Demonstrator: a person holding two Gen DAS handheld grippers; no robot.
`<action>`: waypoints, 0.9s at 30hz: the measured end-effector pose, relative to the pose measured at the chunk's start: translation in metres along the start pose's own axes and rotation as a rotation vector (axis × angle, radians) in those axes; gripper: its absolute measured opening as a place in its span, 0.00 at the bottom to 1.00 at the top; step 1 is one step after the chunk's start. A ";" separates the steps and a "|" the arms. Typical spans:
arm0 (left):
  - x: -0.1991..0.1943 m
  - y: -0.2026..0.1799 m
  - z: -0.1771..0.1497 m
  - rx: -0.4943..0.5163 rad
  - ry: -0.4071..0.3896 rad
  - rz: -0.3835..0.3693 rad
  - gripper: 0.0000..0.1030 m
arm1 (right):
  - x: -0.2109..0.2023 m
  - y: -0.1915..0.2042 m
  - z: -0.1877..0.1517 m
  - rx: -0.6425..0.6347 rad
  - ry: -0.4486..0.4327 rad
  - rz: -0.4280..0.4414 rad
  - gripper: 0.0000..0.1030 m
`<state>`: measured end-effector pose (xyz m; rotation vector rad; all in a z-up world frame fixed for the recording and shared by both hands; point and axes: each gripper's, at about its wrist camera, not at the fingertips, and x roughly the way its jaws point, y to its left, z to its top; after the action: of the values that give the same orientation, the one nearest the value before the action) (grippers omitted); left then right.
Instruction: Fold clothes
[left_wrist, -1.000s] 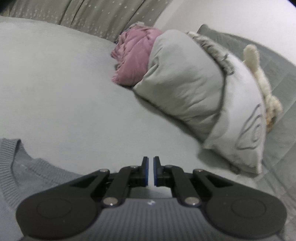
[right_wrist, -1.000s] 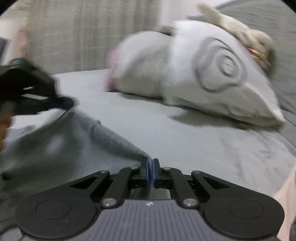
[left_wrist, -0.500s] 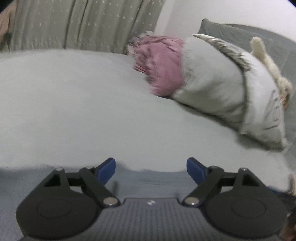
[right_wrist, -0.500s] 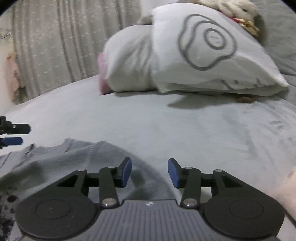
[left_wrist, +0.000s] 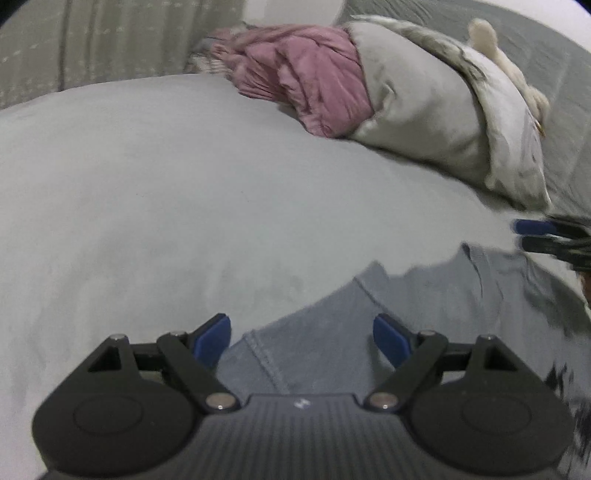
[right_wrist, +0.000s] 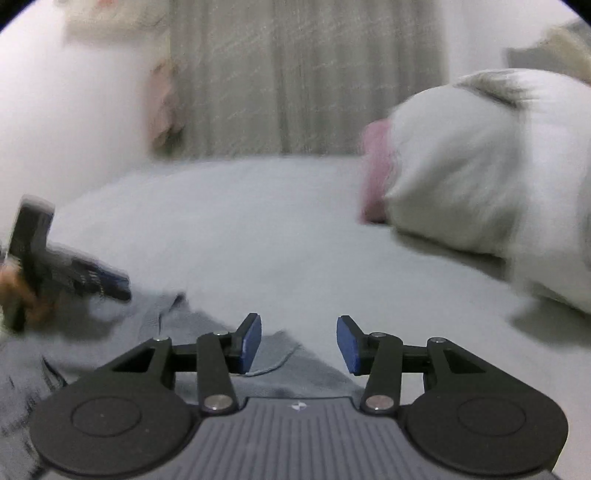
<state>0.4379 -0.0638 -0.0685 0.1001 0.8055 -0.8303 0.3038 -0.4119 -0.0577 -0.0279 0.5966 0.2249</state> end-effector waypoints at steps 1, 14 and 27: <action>-0.001 0.002 -0.001 0.006 0.001 -0.004 0.82 | 0.009 0.000 -0.004 -0.006 0.020 0.001 0.43; -0.023 0.018 -0.038 -0.197 -0.164 0.003 0.08 | 0.040 0.005 -0.017 -0.048 0.075 0.033 0.04; -0.061 0.012 -0.052 -0.316 -0.472 0.372 0.05 | 0.077 0.087 -0.001 -0.475 -0.089 -0.344 0.01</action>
<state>0.3901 0.0023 -0.0668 -0.2162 0.4418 -0.3438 0.3456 -0.3117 -0.0982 -0.5724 0.4307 0.0288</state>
